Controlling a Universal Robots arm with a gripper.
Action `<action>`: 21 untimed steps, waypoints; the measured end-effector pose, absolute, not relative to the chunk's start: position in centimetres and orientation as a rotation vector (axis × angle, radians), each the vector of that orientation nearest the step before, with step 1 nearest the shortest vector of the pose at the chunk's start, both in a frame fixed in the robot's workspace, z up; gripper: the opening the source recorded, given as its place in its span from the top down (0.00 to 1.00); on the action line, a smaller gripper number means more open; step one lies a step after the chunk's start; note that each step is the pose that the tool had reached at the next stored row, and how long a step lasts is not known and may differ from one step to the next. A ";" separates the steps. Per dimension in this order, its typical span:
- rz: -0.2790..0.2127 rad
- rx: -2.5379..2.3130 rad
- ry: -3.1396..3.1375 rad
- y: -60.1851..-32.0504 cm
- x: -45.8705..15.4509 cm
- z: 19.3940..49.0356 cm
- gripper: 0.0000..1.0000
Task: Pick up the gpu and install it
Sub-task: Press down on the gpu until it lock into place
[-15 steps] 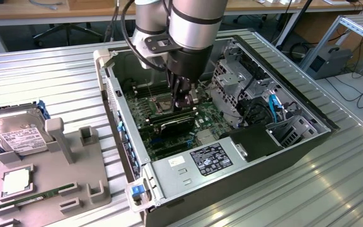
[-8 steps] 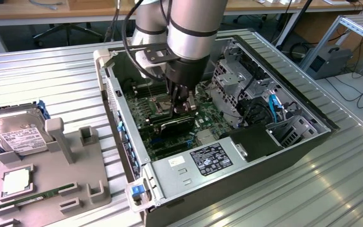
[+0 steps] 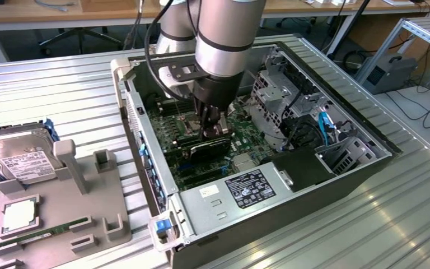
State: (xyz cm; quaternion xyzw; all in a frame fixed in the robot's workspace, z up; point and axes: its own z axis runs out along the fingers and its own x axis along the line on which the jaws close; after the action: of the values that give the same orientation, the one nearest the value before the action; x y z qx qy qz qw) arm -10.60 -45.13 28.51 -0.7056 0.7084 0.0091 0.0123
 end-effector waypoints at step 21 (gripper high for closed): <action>0.028 -2.199 2.208 -45.1 -11.7 27.0 0.89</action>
State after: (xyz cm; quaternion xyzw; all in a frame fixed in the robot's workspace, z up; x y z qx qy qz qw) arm -11.70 -45.12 27.04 -0.7056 0.7085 0.0091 0.0123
